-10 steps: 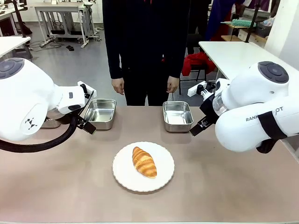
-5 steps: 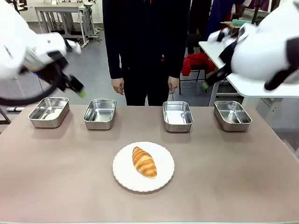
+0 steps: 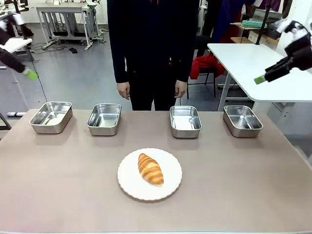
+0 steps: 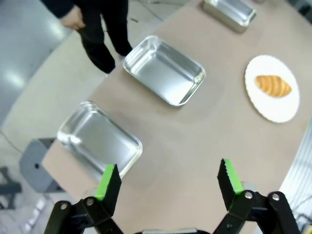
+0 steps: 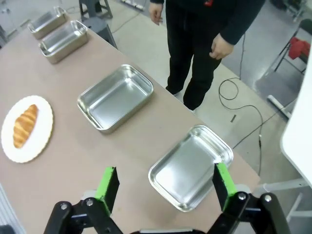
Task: Place the bread in the container.
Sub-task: Place the Butter Roll into the Airtight Container indicated by the human.
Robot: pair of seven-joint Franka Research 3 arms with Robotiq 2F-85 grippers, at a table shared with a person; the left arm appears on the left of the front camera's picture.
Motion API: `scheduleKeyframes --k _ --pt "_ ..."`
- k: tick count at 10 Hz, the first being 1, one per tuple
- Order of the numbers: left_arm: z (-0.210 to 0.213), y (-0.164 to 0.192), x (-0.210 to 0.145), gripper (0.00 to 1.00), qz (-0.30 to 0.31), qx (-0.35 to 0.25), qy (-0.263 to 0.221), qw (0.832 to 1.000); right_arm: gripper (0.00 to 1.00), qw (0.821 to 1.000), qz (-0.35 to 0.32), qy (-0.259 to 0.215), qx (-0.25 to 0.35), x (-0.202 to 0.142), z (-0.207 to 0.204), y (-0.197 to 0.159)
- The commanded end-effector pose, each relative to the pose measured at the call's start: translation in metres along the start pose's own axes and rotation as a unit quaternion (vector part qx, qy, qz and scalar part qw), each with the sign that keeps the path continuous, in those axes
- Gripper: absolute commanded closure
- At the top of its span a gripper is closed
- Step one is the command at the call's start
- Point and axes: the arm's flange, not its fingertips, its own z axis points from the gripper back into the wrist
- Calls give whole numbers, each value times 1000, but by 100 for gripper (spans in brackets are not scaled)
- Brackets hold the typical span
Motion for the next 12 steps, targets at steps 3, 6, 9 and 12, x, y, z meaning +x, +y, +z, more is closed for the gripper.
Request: scheduleKeyframes --k 3,6,9,12 --pt "0 0 0 0 0 0 0 1000 0 1000 -2 8 -1 18 0 10" --pt "-1 4 -5 0 -12 6 0 1000 0 1000 13 16 -5 15 -4 13" --pt "41 55 -12 0 1 -7 -58 998 0 998 14 -51 23 1 63 -64" --pt "61 90 -26 0 -5 17 -94 995 0 995 3 -94 28 -32 93 -107"
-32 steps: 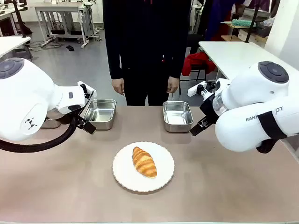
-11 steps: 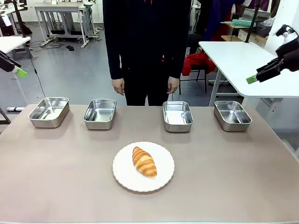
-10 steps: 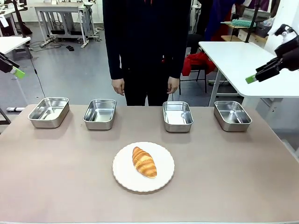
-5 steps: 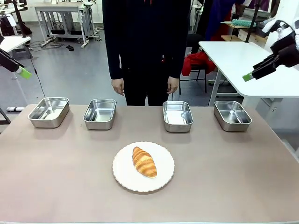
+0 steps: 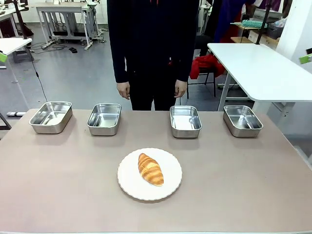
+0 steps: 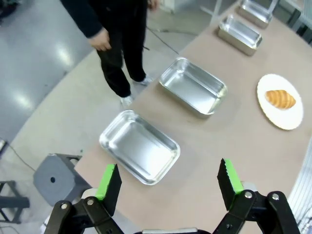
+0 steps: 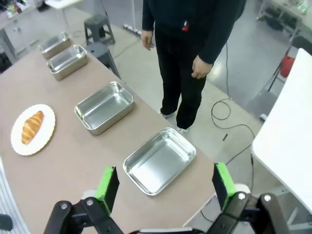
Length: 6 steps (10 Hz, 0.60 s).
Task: Place the bread in the container.
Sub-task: Place the Butter Roll into the Airtight Container indicated by the human.
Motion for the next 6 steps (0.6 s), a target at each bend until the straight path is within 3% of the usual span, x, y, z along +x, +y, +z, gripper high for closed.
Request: scheduleKeyframes --k 1,6 --pt "3 21 -2 0 -21 -2 -27 999 0 999 16 -28 11 -14 -2 -25" --pt "27 29 -5 0 -51 36 -58 996 0 999 -5 -43 -10 -28 13 -33"
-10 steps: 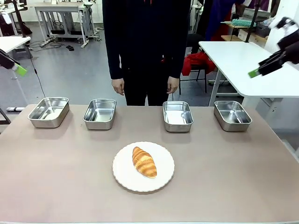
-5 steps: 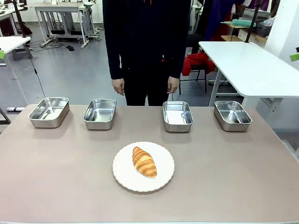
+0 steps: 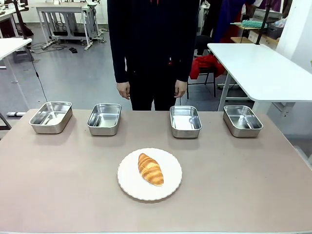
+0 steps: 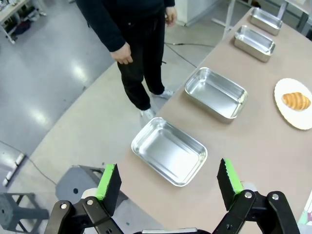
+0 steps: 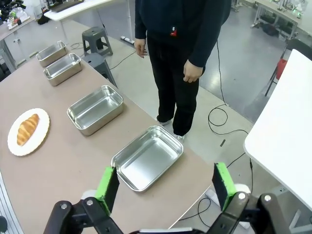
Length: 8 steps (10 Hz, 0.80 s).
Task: Place the bread in the container.
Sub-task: Place the Butter Roll into the Airtight Container indicated by the human.
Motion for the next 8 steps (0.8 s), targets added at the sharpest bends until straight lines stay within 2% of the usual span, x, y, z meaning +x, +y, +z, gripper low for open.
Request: scheduleKeyframes --k 1,8 --pt "-2 0 4 0 -12 9 -28 1000 0 1000 3 -17 -9 4 0 -5" --pt "7 -2 8 0 -6 34 -39 999 0 1000 7 -17 -8 10 1 -2"
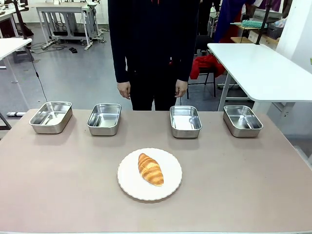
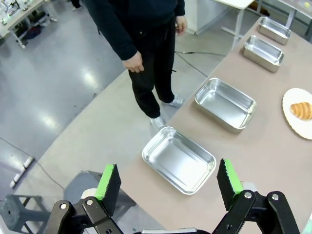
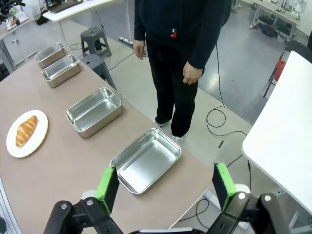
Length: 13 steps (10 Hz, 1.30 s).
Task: Place the bread in the container.
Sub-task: Place the Butter Roll into the Airtight Container indicated by the human.
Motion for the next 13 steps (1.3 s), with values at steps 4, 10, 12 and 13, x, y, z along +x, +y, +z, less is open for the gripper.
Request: scheduleKeyframes --k 4,10,12,13 --pt "4 -8 4 0 8 -8 -17 1000 0 1000 0 -15 -5 7 4 -3" --pt "-5 -14 11 0 -32 -60 21 997 0 1000 2 -2 -4 3 4 -2" --pt "-5 -13 5 0 -3 -44 -2 999 0 1000 2 -2 -4 3 4 -2" --pt "-5 -13 5 0 -3 -44 -2 999 0 1000 2 -2 -4 3 4 -2"
